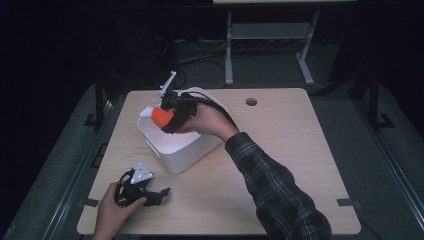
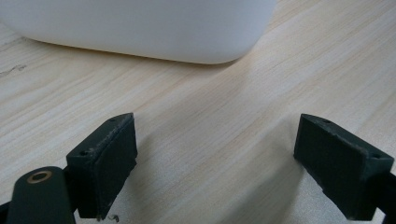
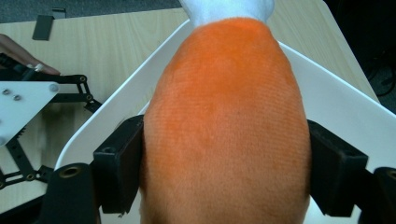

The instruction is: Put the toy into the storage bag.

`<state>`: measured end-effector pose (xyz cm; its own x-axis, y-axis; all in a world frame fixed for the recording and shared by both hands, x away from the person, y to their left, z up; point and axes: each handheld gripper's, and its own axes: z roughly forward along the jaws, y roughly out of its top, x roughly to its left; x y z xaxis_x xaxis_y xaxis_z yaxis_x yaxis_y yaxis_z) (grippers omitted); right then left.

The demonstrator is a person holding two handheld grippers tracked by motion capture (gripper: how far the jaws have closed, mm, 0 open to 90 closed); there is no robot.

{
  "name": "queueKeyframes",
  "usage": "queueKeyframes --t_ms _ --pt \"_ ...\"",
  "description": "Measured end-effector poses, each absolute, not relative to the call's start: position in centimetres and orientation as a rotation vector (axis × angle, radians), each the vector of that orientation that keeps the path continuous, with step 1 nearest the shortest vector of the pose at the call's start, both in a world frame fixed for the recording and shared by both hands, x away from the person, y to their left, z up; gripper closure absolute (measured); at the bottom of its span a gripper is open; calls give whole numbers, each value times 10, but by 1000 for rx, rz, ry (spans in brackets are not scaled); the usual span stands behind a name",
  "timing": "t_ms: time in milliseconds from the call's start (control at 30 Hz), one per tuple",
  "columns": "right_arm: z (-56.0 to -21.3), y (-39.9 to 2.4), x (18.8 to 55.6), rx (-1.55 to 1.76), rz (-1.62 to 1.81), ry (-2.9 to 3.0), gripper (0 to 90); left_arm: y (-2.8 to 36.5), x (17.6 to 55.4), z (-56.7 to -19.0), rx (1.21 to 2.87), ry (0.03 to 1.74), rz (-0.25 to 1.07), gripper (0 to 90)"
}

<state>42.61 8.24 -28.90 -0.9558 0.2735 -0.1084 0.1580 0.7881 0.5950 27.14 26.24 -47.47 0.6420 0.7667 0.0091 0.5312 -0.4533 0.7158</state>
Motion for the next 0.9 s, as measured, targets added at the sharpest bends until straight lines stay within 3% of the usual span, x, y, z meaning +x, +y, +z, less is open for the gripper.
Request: queueKeyframes --t_ms 900 --pt "-318 107 438 325 784 2834 227 262 271 -475 2163 1007 435 124"
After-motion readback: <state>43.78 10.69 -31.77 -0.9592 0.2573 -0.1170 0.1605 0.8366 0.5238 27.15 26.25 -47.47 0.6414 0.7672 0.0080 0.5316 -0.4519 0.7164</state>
